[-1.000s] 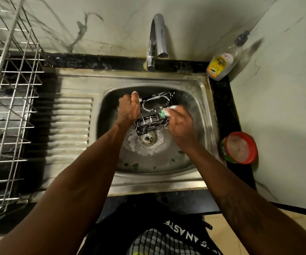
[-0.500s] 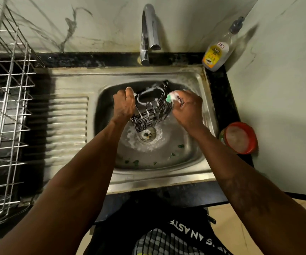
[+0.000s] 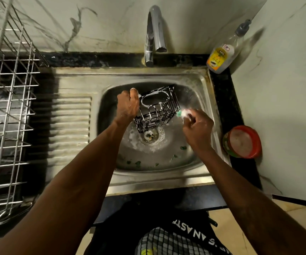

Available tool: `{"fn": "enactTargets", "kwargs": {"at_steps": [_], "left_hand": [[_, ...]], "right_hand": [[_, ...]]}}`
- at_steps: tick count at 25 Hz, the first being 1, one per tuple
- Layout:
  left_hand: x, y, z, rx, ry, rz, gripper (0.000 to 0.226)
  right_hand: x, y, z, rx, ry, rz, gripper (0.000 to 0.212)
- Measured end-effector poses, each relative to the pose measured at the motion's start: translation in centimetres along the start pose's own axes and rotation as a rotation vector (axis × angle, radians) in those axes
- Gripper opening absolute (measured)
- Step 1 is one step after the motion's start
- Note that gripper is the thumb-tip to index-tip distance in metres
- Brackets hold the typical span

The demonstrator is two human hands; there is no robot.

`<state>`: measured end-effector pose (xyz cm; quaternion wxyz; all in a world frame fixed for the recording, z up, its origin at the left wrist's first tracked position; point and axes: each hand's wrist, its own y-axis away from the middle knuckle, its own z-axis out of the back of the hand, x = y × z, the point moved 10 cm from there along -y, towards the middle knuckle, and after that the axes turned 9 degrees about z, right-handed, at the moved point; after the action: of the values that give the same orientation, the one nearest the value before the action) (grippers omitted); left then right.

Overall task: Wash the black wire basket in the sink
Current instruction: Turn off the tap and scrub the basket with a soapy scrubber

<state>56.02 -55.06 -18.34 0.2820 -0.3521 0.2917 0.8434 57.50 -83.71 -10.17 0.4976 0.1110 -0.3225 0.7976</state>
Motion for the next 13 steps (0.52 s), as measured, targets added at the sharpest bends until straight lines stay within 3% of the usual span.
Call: {"fn": "enactTargets", "kwargs": {"at_steps": [1, 4, 7, 11, 13], "left_hand": [[-0.6, 0.1, -0.4, 0.018, -0.068, -0.036, 0.039], [-1.6, 0.9, -0.2, -0.007, 0.09, -0.065, 0.042], [-1.8, 1.0, -0.2, 0.005, 0.123, -0.081, 0.041], [0.0, -0.4, -0.9, 0.072, -0.027, -0.021, 0.031], [-0.8, -0.2, -1.3, 0.061, -0.088, -0.073, 0.037]], "right_hand": [[0.4, -0.8, -0.2, -0.026, -0.034, -0.023, 0.024], [1.9, -5.9, -3.1, 0.026, -0.086, 0.054, 0.035], [4.7, -7.1, -6.0, 0.07, -0.096, 0.121, 0.029], [11.1, -5.6, -8.1, 0.209, -0.082, 0.421, 0.035], [7.7, -8.2, -7.1, 0.15, 0.037, 0.201, 0.03]]}}
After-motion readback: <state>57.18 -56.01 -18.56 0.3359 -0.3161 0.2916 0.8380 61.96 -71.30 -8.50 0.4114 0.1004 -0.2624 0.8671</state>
